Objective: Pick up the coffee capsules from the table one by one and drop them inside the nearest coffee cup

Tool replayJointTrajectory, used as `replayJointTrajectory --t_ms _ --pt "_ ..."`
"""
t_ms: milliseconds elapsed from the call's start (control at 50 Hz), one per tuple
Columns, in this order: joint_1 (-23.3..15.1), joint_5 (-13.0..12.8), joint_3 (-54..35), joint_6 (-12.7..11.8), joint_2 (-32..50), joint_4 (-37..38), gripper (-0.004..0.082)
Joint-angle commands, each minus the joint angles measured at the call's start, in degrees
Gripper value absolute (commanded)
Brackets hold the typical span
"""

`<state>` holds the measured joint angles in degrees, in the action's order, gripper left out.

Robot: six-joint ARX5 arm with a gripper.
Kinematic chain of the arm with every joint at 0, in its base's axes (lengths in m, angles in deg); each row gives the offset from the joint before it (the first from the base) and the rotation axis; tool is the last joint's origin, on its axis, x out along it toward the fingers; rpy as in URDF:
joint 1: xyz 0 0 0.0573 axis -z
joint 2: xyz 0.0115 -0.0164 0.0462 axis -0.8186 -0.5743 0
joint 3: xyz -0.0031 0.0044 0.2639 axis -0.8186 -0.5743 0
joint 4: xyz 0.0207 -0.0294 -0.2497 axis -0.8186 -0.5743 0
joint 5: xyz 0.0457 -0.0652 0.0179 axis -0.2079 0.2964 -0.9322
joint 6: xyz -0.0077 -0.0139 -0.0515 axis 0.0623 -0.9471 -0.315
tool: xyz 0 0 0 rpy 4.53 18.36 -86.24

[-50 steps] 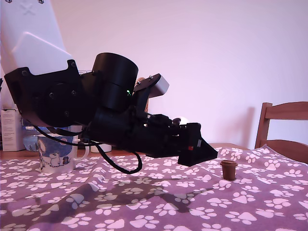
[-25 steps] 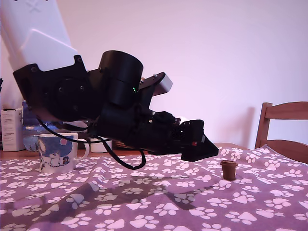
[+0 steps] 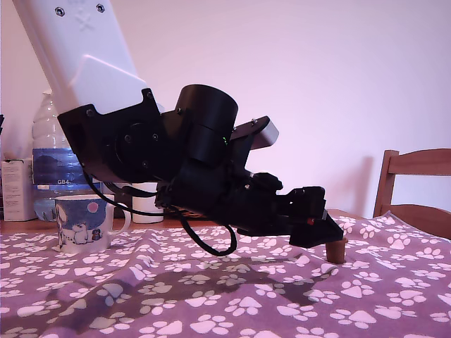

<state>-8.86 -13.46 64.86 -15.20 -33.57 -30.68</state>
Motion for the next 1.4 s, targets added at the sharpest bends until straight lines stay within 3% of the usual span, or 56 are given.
replayJointTrajectory --t_ms 0,1000,1380 --pt "0.2 -0.1 1.3 -0.2 -1.7 -0.2 0.0589" --pt "1.2 0.0 15.9 -1.7 -9.4 -15.3 0.0589" --pt "1.4 0.0 16.0 -1.7 -9.6 -15.8 0.0584"
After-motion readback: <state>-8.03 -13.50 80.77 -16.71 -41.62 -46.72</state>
